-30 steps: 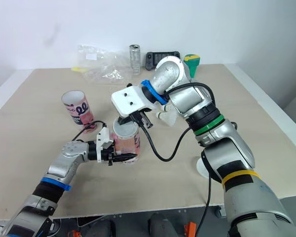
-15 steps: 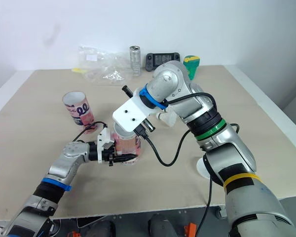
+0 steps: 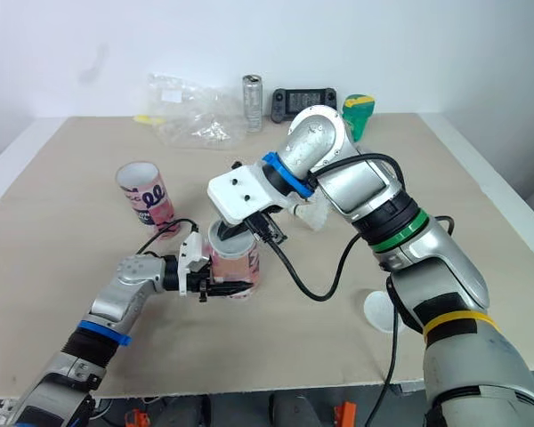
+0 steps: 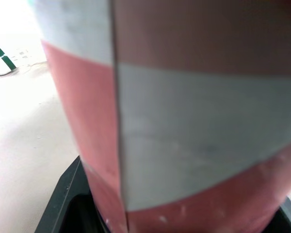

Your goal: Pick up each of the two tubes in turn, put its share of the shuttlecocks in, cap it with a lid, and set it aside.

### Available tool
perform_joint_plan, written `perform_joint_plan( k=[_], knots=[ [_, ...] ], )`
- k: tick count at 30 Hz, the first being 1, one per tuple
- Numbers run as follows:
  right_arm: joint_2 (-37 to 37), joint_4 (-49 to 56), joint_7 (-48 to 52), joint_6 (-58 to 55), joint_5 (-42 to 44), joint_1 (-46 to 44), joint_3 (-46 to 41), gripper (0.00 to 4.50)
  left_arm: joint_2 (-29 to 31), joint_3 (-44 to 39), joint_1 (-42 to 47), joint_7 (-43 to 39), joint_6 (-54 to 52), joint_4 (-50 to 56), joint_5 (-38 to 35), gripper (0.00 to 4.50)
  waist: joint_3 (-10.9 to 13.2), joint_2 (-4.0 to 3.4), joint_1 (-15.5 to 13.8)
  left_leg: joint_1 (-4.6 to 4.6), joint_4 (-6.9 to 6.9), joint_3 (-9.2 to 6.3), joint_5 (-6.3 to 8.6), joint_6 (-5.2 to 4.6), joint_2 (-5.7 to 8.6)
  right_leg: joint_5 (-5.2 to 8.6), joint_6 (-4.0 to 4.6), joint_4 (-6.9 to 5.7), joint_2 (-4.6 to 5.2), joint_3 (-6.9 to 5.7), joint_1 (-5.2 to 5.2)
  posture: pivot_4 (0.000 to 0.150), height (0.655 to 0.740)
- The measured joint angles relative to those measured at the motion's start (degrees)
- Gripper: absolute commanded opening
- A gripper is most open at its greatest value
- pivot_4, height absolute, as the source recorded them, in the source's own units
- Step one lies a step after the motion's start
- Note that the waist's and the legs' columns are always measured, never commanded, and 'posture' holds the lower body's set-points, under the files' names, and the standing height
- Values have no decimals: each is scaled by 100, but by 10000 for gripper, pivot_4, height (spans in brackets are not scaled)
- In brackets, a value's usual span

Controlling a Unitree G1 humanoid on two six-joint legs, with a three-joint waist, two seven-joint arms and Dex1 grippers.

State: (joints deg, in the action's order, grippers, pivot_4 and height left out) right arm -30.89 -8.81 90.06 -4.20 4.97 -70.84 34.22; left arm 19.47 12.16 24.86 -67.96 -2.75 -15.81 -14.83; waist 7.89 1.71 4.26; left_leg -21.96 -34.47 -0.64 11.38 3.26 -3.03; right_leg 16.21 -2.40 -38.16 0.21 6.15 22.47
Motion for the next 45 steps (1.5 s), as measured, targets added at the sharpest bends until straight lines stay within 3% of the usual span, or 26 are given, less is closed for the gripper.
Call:
perform_joint_plan(
  k=[8, 14, 19, 22, 23, 24, 27, 28, 33, 37, 40, 45],
  knots=[
    [54, -147, -22, 1183, -603, 6, 32, 224, 4, -43, 6, 103, -27, -50, 29, 24564, -3, -2, 9, 37, -1, -29, -1, -2, 16, 0, 1, 4, 6, 2, -6, 1500, 7236],
    [255, -379, -1, 935, -494, 34, -126, 224, 6, -70, 5, 107, -41, -68, 19, 24564, -9, 6, 9, 43, -1, -36, -1, -2, 15, -2, 4, 4, 8, 4, -7, 1500, 7236],
    [98, -578, 22, -586, 576, 51, -383, 16361, -3, -40, 22, 99, 20, 84, 14, 24564, 69, -8, 5, 13, -1, -39, -7, -11, 22, -15, 15, 4, 11, 5, 14, 1500, 7236],
    [-511, -169, 26, -1025, 1336, 177, -450, 27217, -12, 85, 61, 60, 53, 251, 13, 24564, 88, -19, -82, -131, -18, -54, -11, -16, 34, -70, -29, 4, 2, -1, 97, 1500, 7236],
    [-579, -111, 24, -1090, 1413, 201, -505, 32807, -13, 109, 75, 52, 54, 265, 16, 24564, 92, -25, -104, -137, -18, -58, -11, -16, 37, -74, -43, 6, 1, 0, 98, 1500, 7236],
    [-663, -29, 23, -1151, 1484, 265, -579, 33753, -19, 145, 92, 53, 53, 280, 26, 24564, 96, -23, -125, -138, -17, -60, -11, -16, 38, -72, -43, 7, 0, 0, 99, 1500, 7236],
    [-1114, 346, 19, -1602, 1916, 722, -1159, 44923, -27, 187, 115, 49, 63, 339, 25, 24564, 134, 0, -178, -153, -17, -75, -7, -12, 40, -60, -48, 14, 0, -16, 99, 1500, 7236],
    [-1206, 385, 14, -1733, 2006, 803, -1288, 44923, -21, 188, 118, 43, 72, 348, 23, 24564, 143, -4, -176, -155, -17, -74, -7, -12, 40, -60, -49, 16, 1, -16, 99, 1500, 7236],
    [-1776, 1341, -415, -2823, 2933, 1695, -2667, 45000, 107, 200, 218, 1, -5, 331, 62, 44654, 216, -14, -171, -161, -20, -92, -7, -12, 41, -62, -48, 16, -4, -31, 99, 1500, 7236],
    [-1969, 1865, -933, -3131, 3067, 2608, -3190, 45000, 202, 191, 213, 7, 3, 293, 101, 44654, 244, -17, -155, -197, -20, -94, -7, -12, 40, -58, -51, 16, -5, -33, 128, 1500, 7236],
    [-1977, 2182, -1293, -3281, 3077, 3149, -3305, 45000, 250, 161, 202, -23, 25, 378, 78, 44654, 246, -20, -167, -256, -33, -103, -7, -12, 40, -64, -43, 9, -7, -40, 174, 1500, 7236],
    [-2068, 2679, -1717, -3366, 3031, 3814, -3419, 45000, 652, 13, -48, -221, -89, 831, -126, 44654, 251, -23, -173, -279, -52, -106, -3, -16, 45, -74, -27, 11, 2, -49, 182, 1500, 7236]
  ],
)
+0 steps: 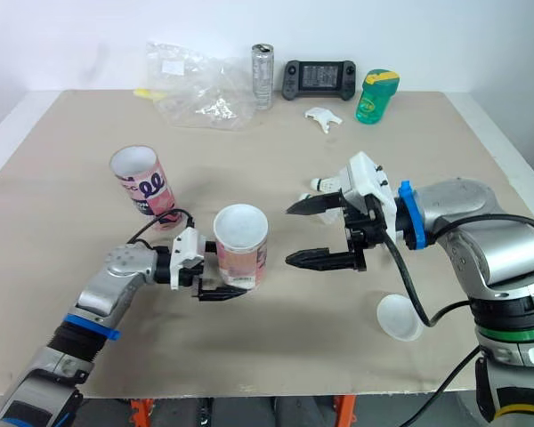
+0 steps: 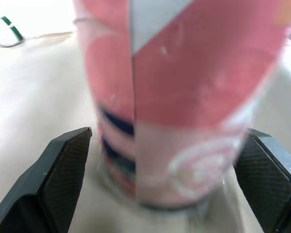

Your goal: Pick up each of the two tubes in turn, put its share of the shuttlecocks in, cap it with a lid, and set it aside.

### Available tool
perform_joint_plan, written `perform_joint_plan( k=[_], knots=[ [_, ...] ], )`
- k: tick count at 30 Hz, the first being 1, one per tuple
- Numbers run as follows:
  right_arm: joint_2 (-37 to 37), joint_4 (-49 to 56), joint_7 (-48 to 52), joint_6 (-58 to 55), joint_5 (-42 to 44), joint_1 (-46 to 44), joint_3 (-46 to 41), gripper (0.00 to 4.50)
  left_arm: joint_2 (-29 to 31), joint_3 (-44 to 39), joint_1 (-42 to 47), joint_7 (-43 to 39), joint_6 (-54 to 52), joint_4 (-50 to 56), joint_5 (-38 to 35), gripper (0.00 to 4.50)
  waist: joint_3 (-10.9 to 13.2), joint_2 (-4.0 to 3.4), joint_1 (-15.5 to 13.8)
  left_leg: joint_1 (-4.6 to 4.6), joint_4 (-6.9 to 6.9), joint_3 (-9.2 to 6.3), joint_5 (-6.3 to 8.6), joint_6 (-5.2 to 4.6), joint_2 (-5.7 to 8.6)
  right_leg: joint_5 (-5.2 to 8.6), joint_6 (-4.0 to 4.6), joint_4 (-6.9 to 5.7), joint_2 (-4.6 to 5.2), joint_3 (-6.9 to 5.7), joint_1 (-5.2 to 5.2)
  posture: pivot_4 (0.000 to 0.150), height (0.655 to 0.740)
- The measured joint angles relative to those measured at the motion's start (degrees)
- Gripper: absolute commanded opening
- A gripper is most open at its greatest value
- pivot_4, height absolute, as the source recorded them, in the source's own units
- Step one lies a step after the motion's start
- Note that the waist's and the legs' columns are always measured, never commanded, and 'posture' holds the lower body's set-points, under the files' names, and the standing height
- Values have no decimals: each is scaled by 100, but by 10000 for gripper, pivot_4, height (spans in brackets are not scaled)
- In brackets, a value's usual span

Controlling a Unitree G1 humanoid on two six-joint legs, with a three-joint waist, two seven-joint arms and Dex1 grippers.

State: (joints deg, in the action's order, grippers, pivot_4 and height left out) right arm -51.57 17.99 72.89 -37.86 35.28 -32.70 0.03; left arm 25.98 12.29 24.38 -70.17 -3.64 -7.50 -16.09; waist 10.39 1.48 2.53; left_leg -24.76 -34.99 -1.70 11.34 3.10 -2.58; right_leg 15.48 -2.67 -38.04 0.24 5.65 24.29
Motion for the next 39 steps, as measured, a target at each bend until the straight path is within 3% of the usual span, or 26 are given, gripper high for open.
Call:
perform_joint_plan(
  k=[6, 11, 20, 39],
  knots=[
    [102, 210, -583, 196, -471, 763, 90, 45000, 509, -487, -610, 71, 65, 464, -117, 44654, 10, 0, 0, -3, -30, -4, 3, -3, -4, 8, -23, -3, -2, -7, -6, 1500, 7236],
    [641, 320, -1153, 632, -998, 1321, 501, 45000, 743, -1366, -1196, 517, -468, 1514, -864, 44654, 18, 13, 9, -7, -48, -4, 3, -2, -10, 5, -45, -6, -5, -5, -10, 1500, 7236],
    [1348, 174, -1597, 717, -1253, 1258, 945, 45000, 1173, -2166, -2356, 993, -1368, 3192, -1830, 44654, 24, 9, 1, -6, -73, -7, -1, 2, -12, -17, -48, -9, -7, -9, -19, 1500, 7236],
    [2275, -788, -1792, 1078, -1723, 855, 1408, 45000, 1210, -2155, -2213, 1360, -1621, 3512, -2058, 44654, 23, 10, 6, -1, -107, -4, -3, 4, -15, -50, -32, -18, -12, -4, -32, 1500, 7236]
  ],
)
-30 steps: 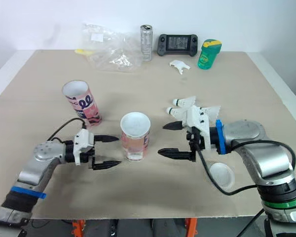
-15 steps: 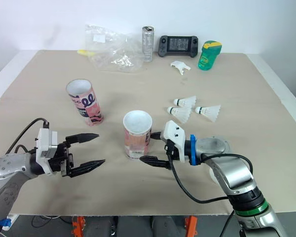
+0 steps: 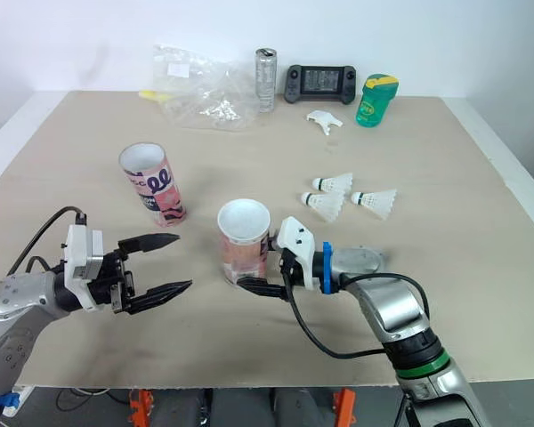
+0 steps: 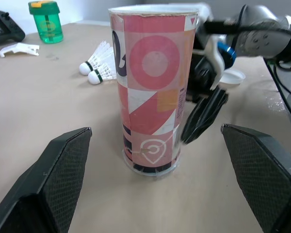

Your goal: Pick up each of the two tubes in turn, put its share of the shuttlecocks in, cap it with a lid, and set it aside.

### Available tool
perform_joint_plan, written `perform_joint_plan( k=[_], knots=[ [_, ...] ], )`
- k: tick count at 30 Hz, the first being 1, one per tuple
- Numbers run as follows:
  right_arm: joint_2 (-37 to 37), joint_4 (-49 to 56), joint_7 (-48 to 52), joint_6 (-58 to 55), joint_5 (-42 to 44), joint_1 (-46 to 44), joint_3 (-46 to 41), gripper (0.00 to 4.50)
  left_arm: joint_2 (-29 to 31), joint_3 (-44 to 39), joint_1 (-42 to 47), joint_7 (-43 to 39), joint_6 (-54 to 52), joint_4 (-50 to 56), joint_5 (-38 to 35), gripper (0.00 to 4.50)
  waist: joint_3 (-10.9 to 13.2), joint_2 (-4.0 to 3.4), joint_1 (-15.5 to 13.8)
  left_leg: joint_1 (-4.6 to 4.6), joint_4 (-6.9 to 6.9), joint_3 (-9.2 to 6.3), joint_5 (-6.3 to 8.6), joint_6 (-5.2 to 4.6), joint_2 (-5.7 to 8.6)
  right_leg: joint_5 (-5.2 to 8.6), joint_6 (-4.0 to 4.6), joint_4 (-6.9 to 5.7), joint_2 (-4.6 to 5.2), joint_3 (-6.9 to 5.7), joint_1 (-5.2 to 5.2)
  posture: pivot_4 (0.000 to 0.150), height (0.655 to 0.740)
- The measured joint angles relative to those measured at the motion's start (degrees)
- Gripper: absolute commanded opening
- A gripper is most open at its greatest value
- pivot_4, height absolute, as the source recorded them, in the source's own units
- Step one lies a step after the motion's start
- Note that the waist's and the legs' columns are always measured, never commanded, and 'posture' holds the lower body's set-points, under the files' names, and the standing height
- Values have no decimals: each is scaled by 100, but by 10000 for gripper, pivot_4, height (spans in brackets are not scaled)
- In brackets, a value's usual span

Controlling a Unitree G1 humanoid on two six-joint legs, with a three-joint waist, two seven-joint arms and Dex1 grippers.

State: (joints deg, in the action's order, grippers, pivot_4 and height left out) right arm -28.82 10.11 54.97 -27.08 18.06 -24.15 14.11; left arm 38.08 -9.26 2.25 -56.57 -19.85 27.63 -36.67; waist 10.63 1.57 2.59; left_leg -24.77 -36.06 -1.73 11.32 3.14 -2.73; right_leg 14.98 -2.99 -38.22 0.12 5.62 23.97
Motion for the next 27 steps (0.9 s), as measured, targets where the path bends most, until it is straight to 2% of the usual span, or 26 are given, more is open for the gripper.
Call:
perform_joint_plan(
  k=[5, 8, 10, 21, 24, 27],
  knots=[
    [132, -107, -13, 78, -60, -29, 88, 45000, -24, 61, 96, 14, -37, -1, -2, 44654, 0, 0, 1, 0, -15, 1, 0, 0, -1, -3, -7, -4, -1, 1, -3, 1500, 7236],
    [156, -112, -17, 80, -83, -29, 99, 37716, -61, 129, 100, 13, -35, -5, 14, 45000, 0, 0, 0, 0, -25, 0, 0, 0, -1, -6, -11, -6, -1, 1, -8, 1500, 7236],
    [156, -111, -13, 80, -90, -29, 99, 28953, -79, 216, 120, 13, -34, -12, 22, 45000, 0, 0, 0, 0, -30, 0, 0, 0, -1, -8, -15, -6, -1, 1, -9, 1500, 7236],
    [-51, -87, 3, -68, 55, -29, -168, 28953, -134, 362, 338, -1, -24, -157, 69, 45000, 0, 0, -3, 2, -43, 1, -2, -3, 0, -11, -20, -20, -1, 3, -12, 1500, 7236],
    [-183, -23, 0, -277, 426, -65, -633, 28953, -240, 460, 621, 21, -32, -277, 63, 45000, 0, 0, -8, 2, -51, 0, -2, -4, 2, -12, -20, -27, -1, 5, -13, 1500, 7236],
    [-474, -9, -88, -445, 857, -282, -1510, 28953, -394, 465, 1090, 162, -76, -465, -24, 45000, 0, 0, -15, 5, -59, 0, -4, -6, 6, -14, -25, -34, 0, 8, -19, 1500, 7236]
  ],
)
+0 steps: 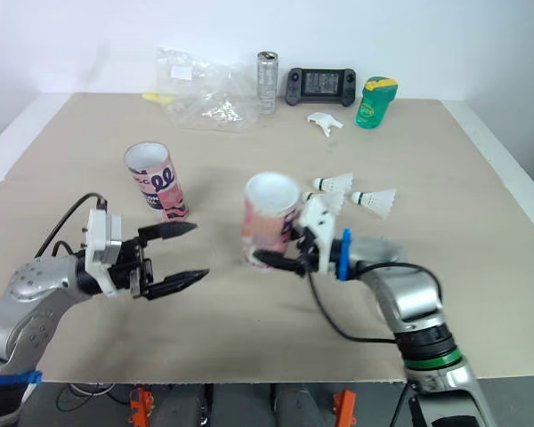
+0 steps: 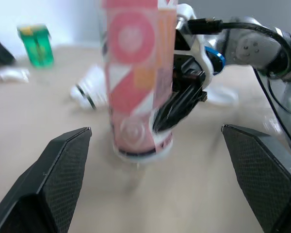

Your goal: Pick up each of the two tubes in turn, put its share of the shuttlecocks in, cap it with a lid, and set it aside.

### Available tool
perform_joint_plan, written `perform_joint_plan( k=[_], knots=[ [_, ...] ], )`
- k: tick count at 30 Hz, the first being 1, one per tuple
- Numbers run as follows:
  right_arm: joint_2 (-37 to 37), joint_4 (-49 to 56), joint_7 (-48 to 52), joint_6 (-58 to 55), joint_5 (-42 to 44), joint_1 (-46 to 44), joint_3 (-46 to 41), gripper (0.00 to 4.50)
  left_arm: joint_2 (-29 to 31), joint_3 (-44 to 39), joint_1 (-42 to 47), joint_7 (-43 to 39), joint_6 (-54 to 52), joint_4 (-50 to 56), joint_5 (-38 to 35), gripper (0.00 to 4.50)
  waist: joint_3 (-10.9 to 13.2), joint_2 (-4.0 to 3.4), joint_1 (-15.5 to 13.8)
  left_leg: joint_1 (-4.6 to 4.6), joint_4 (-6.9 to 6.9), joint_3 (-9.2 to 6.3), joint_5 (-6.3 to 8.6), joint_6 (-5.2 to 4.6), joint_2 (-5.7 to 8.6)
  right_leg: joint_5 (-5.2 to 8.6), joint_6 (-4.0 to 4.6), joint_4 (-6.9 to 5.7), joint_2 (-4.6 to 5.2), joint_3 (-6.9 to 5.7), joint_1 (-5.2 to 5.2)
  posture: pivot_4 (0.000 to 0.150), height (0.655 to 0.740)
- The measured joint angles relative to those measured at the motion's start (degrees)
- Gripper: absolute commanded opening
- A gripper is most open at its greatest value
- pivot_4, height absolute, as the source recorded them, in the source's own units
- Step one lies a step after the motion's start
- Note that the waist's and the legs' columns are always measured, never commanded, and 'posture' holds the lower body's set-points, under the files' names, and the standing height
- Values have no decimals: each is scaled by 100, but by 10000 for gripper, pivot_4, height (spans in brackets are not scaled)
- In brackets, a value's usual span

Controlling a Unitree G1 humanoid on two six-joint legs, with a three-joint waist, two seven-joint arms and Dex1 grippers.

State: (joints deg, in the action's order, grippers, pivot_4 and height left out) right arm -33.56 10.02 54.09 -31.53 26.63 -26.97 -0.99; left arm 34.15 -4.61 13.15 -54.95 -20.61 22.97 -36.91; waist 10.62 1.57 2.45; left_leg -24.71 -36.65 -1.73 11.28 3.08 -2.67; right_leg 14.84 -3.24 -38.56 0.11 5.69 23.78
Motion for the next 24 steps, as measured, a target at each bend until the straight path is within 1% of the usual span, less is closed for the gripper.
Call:
perform_joint_plan(
  k=[3, 4, 5, 6, 9, 12, 13, 15, 16, 18, 20, 22, 23, 24],
  knots=[
    [-339, -165, -210, -73, 241, -164, -803, 28953, -214, 43, 392, 83, -138, -218, -120, 45000, 0, 0, 4, 9, 1, -2, 0, 0, 0, 0, 1, -1, -2, -1, -11, 1500, 7236],
    [-413, -241, -255, -82, 252, -221, -951, 28953, -218, 41, 454, 94, -182, -237, -134, 45000, 0, 0, 5, 9, 1, -2, 0, -1, 0, 0, 1, -1, -3, 0, -11, 1500, 7236],
    [-630, -550, -381, -47, 234, -298, -1216, 28953, -348, 93, 699, 119, -234, -379, -145, 45000, 0, -1, 4, 18, 0, -1, 0, -1, 2, 0, 2, -1, -2, 2, -21, 1500, 7236],
    [-686, -673, -427, -39, 214, -321, -1282, 28953, -396, 115, 766, 127, -236, -418, -147, 45000, 0, 0, -5, 20, 0, -1, -1, -1, 4, 0, 1, 0, -1, 1, -25, 1500, 7236],
    [-1265, -2316, -1007, 326, -242, -662, -1757, 28953, -747, 357, 1278, 192, -239, -762, -131, 45000, 0, 0, -36, 25, -8, 8, -2, -5, 16, -11, 3, 6, 11, 10, -38, 1500, 7236],
    [-1506, -3337, -1428, 738, -620, -798, -1932, 28953, -902, 496, 1427, 198, -237, -953, -79, 45000, -1, -1, -7, 28, -3, 15, 2, -12, 15, -11, 5, 10, 10, 19, -37, 1500, 7236],
    [-1576, -4228, -1720, 1128, -863, -940, -1968, 28953, -1057, 620, 1508, 203, -237, -1076, -59, 45000, -1, -2, 22, 32, 1, 21, 4, -16, 15, -11, 5, 9, 9, 27, -36, 1500, 7236],
    [-1594, -4699, -1873, 1326, -963, -973, -1993, 28953, -1098, 704, 1511, 193, -239, -1087, -53, 45000, -2, -3, 37, 38, 9, 29, 5, -17, 15, -11, 6, 9, 7, 38, -36, 1500, 7236],
    [-1596, -5293, -2060, 1614, -1060, -1024, -2027, 28953, -1143, 737, 1514, 183, -239, -1099, -49, 45000, -2, -5, 43, 43, 11, 33, 7, -20, 15, -10, 7, 9, 6, 43, -36, 1500, 7236],
    [-1596, -5473, -2104, 1690, -1088, -1028, -2040, 28953, -1146, 740, 1514, 181, -239, -1103, -47, 45000, -3, -6, 44, 44, 12, 35, 7, -20, 14, -10, 7, 9, 6, 44, -36, 1500, 7236],
    [-1591, -6446, -2369, 2145, -1174, -1097, -2056, 28953, -1173, 738, 1518, 185, -238, -1123, -25, 45000, -4, -27, 49, 50, 10, 52, 7, -21, 16, -12, 1, 8, 8, 61, -37, 1500, 7236],
    [-1579, -6736, -2472, 2289, -1191, -1137, -2097, 28953, -1195, 738, 1518, 190, -238, -1132, -25, 45000, -3, -28, 49, 49, 6, 55, 7, -21, 17, -15, -5, 9, 9, 65, -38, 1500, 7236],
    [-1540, -7036, -2570, 2471, -1193, -1187, -2166, 31933, -1225, 734, 1519, 194, -238, -1134, -25, 45000, -3, -27, 50, 50, 3, 57, 7, -21, 17, -18, -9, 11, 9, 67, -41, 1500, 7236],
    [-1526, -7091, -2579, 2506, -1192, -1189, -2172, 35142, -1233, 730, 1519, 196, -238, -1134, -26, 45000, -3, -27, 50, 50, 2, 57, 7, -21, 17, -18, -10, 12, 9, 67, -41, 1500, 7236]
  ],
)
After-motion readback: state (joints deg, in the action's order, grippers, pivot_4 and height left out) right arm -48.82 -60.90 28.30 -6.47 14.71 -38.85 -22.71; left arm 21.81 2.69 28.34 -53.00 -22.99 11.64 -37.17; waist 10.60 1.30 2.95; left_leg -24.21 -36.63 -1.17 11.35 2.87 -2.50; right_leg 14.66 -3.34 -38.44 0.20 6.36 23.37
